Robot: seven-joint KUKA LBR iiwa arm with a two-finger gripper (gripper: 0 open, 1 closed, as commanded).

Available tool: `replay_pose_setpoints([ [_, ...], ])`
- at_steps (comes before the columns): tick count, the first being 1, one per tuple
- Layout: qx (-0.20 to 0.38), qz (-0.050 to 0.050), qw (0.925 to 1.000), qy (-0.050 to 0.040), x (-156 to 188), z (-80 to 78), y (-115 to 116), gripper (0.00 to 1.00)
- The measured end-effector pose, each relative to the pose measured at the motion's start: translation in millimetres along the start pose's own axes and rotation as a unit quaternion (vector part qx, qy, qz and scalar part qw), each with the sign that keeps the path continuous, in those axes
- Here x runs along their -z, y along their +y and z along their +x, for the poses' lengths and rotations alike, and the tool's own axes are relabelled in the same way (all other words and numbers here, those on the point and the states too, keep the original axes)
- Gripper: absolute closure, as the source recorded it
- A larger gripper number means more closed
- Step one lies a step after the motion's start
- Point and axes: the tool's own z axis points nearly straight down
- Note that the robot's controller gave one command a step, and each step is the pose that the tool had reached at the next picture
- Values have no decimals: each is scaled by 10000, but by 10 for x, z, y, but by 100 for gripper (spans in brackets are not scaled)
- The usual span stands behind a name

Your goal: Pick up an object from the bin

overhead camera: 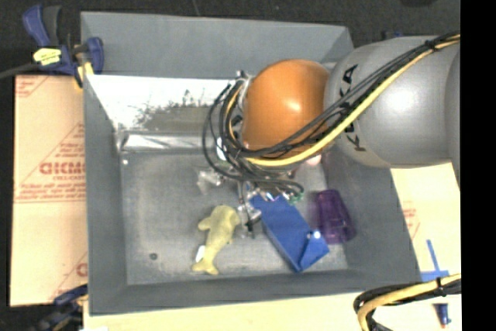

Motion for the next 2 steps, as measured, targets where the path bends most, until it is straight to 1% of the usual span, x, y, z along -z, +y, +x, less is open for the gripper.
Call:
replay_pose_setpoints([
  [1, 1044, -14, 9945, 26, -250, 113, 71, 0],
  [2, 1309, -28, 9914, 14, -957, 284, 118, 0],
])
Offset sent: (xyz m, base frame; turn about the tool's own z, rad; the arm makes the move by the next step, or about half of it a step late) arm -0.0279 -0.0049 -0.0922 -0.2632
